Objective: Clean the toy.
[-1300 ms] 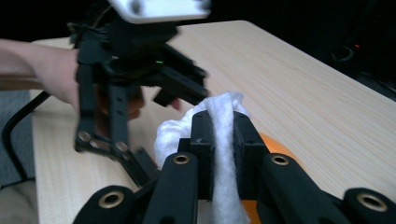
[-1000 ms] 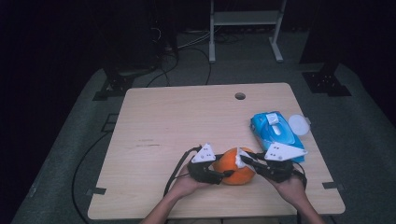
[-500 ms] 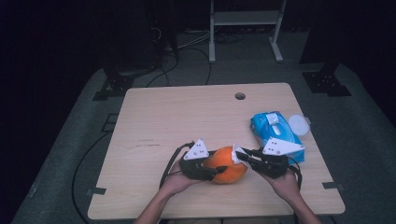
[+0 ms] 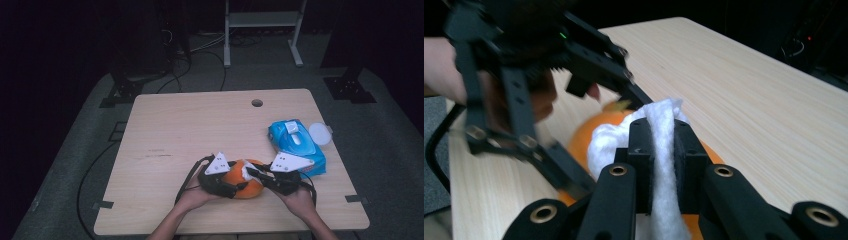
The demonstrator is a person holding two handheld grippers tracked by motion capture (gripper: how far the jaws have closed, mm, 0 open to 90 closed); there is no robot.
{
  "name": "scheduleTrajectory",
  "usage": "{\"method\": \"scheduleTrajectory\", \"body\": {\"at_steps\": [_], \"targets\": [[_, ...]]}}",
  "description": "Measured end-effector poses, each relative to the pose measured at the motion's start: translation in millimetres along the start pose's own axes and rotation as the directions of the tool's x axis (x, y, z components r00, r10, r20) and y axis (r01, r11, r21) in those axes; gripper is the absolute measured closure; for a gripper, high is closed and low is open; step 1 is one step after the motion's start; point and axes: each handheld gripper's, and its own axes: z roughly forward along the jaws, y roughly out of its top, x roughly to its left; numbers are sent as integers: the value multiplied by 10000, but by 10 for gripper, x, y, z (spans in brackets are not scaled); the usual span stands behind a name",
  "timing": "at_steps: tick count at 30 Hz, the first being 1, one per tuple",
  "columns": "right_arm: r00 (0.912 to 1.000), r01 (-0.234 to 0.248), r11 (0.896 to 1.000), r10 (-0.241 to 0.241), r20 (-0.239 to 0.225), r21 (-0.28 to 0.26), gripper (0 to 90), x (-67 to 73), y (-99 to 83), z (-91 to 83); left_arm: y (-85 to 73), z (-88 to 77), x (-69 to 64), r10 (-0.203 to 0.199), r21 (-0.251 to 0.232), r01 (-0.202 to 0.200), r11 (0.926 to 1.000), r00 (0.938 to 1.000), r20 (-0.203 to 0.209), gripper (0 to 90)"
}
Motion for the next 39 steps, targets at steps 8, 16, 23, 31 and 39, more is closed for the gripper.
{"method": "scheduleTrajectory", "body": {"at_steps": [8,16,23,31,39], "targets": [[9983,-532,9985,530,226,84,803,-149,-172,-167,-59,6,148,-820,-120,823,9965,9963,254,88],[9939,-996,9946,982,498,282,802,-266,-366,-320,-72,72,51,-144,-58,150,9999,9950,987,179],[9884,-1482,9886,1472,365,275,802,-329,-478,-387,-163,189,167,-960,694,863,9938,9838,1511,39],[9841,-1760,9842,1763,201,-188,800,-355,-389,-395,-39,26,95,-318,198,291,9994,9876,1540,309],[9838,-1786,9839,1787,-151,102,803,-331,-329,-193,10,-212,150,-235,544,189,9983,9961,848,349]]}}
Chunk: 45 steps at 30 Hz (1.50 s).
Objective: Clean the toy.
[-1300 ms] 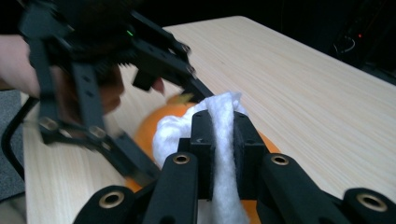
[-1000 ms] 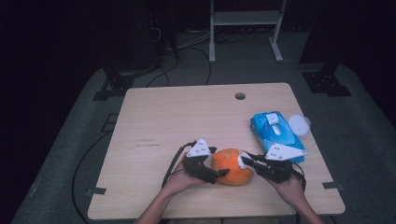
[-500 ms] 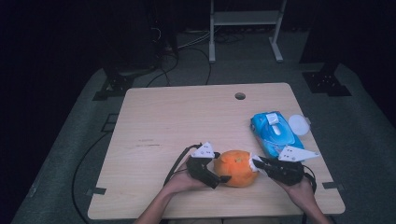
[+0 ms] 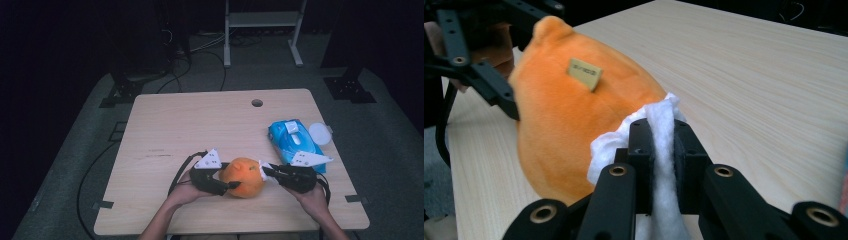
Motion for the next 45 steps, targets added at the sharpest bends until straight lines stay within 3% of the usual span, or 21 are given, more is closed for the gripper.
{"method": "scheduleTrajectory", "body": {"at_steps": [2,8,11,13,15,18,22,26,29,35,36,38,41,43,45], "targets": [[9997,218,9998,-218,-53,1,804,49,42,29,-18,1,26,-205,93,206,9997,9998,-70,349],[9956,873,9947,-889,-291,-540,803,282,266,62,-14,24,15,-309,216,315,9993,9992,-266,352],[9899,1099,9910,-1161,-815,-770,806,403,367,109,5,65,-16,-198,237,202,9995,9996,-201,354],[9835,1590,9855,-1633,-776,-594,806,507,410,176,26,83,-45,14,338,-6,9994,9997,-240,354],[9796,1924,9803,-1945,-508,-438,806,550,427,222,0,69,-21,-130,294,136,9995,9997,-210,353],[9826,1852,9826,-1854,-92,-171,806,456,377,212,-52,61,24,-353,271,357,9990,9993,-155,349],[9906,1363,9907,-1362,123,-52,806,300,243,149,-70,86,45,-430,219,433,9988,9990,-107,307],[9952,964,9953,-963,199,-20,807,221,143,94,-73,154,51,-388,-111,386,9992,9991,-144,130],[9963,854,9963,-853,127,-50,807,196,122,86,-82,233,63,-413,-35,413,9991,9991,-92,48],[9976,687,9976,-687,105,-16,807,143,81,106,-143,248,83,-358,-238,360,9991,9993,93,60],[9981,611,9981,-610,93,-16,807,143,80,108,-155,255,75,-420,-341,418,9985,9991,-53,72],[9978,637,9980,-636,209,-17,806,143,84,117,-180,271,18,-323,-570,298,9979,9985,-444,191],[9980,593,9980,-588,245,-209,806,146,109,87,-99,221,-38,-65,-445,27,9990,9964,-844,321],[9981,583,9974,-573,222,-430,806,173,149,51,-52,207,-39,-226,-321,200,9993,9961,-852,345],[9980,602,9955,-614,-149,-736,807,252,228,51,-25,233,-69,-225,-319,197,9993,9955,-924,349]]}}
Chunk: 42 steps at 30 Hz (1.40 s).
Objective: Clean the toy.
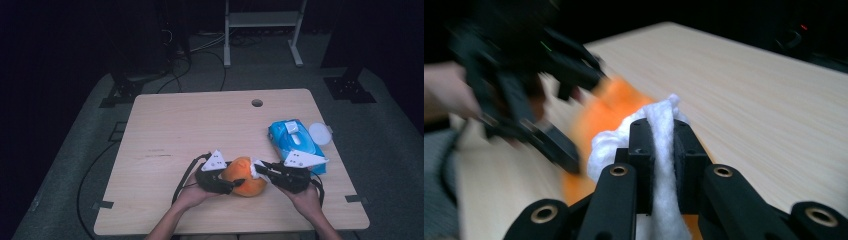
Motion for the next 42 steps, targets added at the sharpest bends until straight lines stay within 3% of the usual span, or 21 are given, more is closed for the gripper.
{"method": "scheduleTrajectory", "body": {"at_steps": [2,5,8,12,16,19,23,26,28,31,33,36,37,38,42], "targets": [[9977,665,9977,-666,85,123,806,111,74,62,25,-10,-25,167,79,-167,9998,9998,-65,350],[9947,1025,9947,-1026,87,26,806,201,151,102,61,-90,-24,1,-83,-1,10000,10000,-89,363],[9973,726,9972,-724,126,-174,806,143,156,63,138,-196,-37,33,-211,-35,9998,10000,-72,358],[9992,386,9992,-385,72,-98,807,101,103,73,104,-127,-51,123,132,-121,9998,9998,-147,319],[10000,-36,9999,35,68,118,807,31,-37,116,66,-114,36,-282,-164,285,9995,9994,177,166],[9999,15,9997,-19,146,232,807,15,-51,108,30,-129,104,-579,-127,586,9982,9971,496,102],[9992,114,9988,-131,370,484,807,-10,-109,106,-10,-117,131,-708,-119,716,9974,9960,551,160],[9981,159,9986,-188,585,505,807,-10,-89,67,4,-92,87,-527,-235,532,9983,9983,248,231],[9963,455,9986,-473,721,265,807,48,-12,14,22,-75,52,-448,-241,451,9987,9989,126,238],[9944,891,9960,-887,573,-50,807,157,122,9,55,-47,-10,-198,-238,199,9995,9998,50,237],[9933,1044,9945,-1046,483,72,807,193,145,64,76,-38,-56,101,-182,-100,9998,9999,14,231],[9911,1206,9920,-1224,528,371,808,198,94,137,81,-45,-48,143,-81,-142,9999,9999,91,169],[9944,971,9945,-985,380,385,809,161,19,144,61,-73,10,2,-371,19,9993,9985,556,154],[9950,912,9950,-927,379,398,809,154,1,135,49,-92,44,-125,-637,173,9978,9971,756,151],[9946,848,9952,-874,555,490,810,122,-47,50,17,-108,159,-674,-619,710,9956,9961,576,87]]}}
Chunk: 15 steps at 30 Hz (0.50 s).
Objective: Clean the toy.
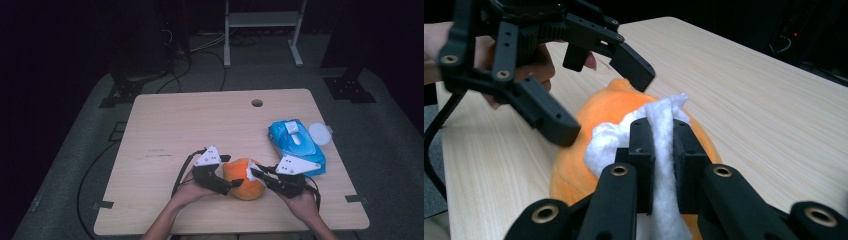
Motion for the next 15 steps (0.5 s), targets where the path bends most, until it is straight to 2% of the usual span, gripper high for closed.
{"method": "scheduleTrajectory", "body": {"at_steps": [2,4,5,6,9,10,12,13,15], "targets": [[9999,-136,9999,136,25,-26,810,-28,-27,-29,-22,23,32,-340,23,339,9994,9991,239,77],[9997,-222,9997,222,-30,-53,810,-41,-51,-45,-39,79,41,-617,322,599,9977,9964,579,77],[9997,-222,9997,222,-30,-53,810,-41,-51,-45,-39,79,41,-617,322,599,9977,9964,579,77],[9998,-215,9998,215,-49,-5,810,-42,-71,-66,-55,107,51,-825,415,794,9960,9933,806,68],[9996,-290,9996,290,-7,27,810,-63,-93,-98,-98,161,48,-890,478,841,9953,9896,1131,58],[9994,-336,9994,336,-13,13,810,-75,-100,-106,-118,182,40,-981,342,946,9949,9879,1204,58],[9990,-438,9990,438,-5,-6,810,-88,-105,-114,-129,184,31,-949,196,933,9955,9884,1189,139],[9990,-434,9990,434,40,-67,809,-94,-86,-130,-120,160,6,-756,19,759,9971,9914,1072,205],[9990,-434,9989,435,49,-201,809,-97,-50,-148,-57,104,-34,-575,-118,591,9982,9924,1084,298]]}}
